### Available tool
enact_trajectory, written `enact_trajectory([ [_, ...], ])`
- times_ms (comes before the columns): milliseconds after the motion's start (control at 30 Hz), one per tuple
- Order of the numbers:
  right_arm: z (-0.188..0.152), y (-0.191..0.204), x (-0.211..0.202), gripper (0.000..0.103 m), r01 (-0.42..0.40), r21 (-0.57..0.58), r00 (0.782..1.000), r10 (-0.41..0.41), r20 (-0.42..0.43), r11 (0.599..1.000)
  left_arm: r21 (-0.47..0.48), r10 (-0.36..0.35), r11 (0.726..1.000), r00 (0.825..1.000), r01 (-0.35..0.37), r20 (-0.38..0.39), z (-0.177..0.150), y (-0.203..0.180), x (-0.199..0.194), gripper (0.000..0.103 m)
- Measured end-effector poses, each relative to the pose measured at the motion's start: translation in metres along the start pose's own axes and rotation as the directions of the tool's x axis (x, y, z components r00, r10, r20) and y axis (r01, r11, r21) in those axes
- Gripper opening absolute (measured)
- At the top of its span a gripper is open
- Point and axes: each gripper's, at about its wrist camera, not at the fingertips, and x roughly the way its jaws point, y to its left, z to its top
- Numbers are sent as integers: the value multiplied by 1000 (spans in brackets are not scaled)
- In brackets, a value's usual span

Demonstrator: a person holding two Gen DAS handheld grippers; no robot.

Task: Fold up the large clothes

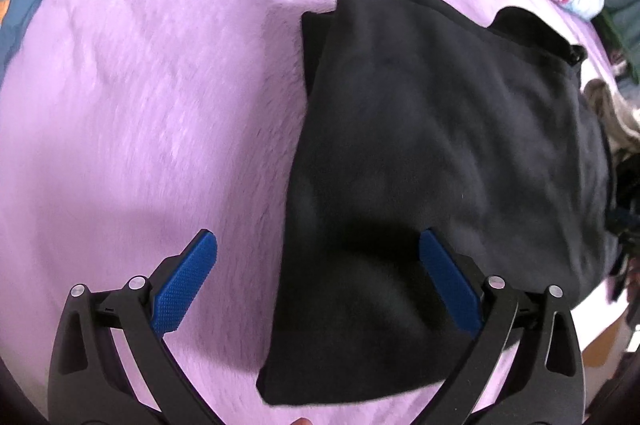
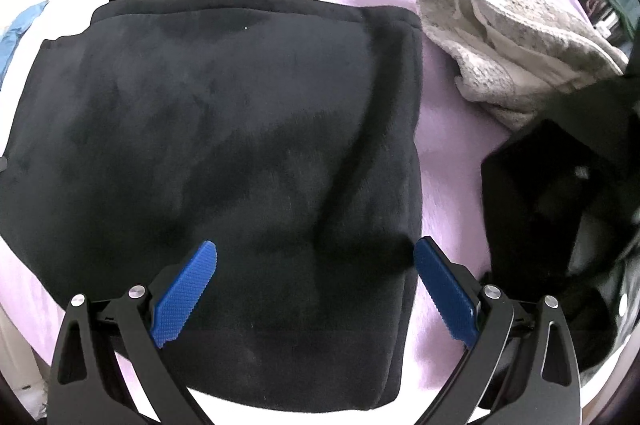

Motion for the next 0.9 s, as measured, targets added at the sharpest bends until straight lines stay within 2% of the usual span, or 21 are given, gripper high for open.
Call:
enact_trajectory([
  [100,-10,-9,-2,97,-35,22,999,35,7,999,-37,-95,995,995,95,-9,-13,12,-2,97],
  [167,-18,-17,-4,97,-70,51,998,70,12,996,-82,-176,982,984,173,-30,-21,22,4,97],
  [233,-24,-28,-4,97,-96,99,995,95,23,990,-101,-222,971,974,217,-38,-28,26,8,97],
  [333,-30,-46,1,97,-141,169,990,139,26,975,-106,-260,961,965,255,-40,-32,27,12,97],
  [433,-32,-63,5,97,-185,228,983,180,41,956,-111,-260,960,965,255,-35,-25,28,13,97],
  [533,-27,-78,10,97,-228,265,974,220,59,937,-142,-293,948,955,285,-41,-11,34,19,97],
  [667,-16,-88,21,97,-283,293,959,272,78,913,-206,-374,913,925,352,-76,4,41,39,97],
  [733,-11,-89,26,97,-279,294,960,268,81,914,-208,-369,914,926,348,-75,8,41,38,97],
  [800,-9,-86,25,97,-285,292,958,272,86,913,-186,-342,924,940,333,-15,13,35,21,97],
  [900,-9,-82,34,97,-300,282,954,295,60,911,-81,-281,954,956,287,81,20,6,-15,97],
])
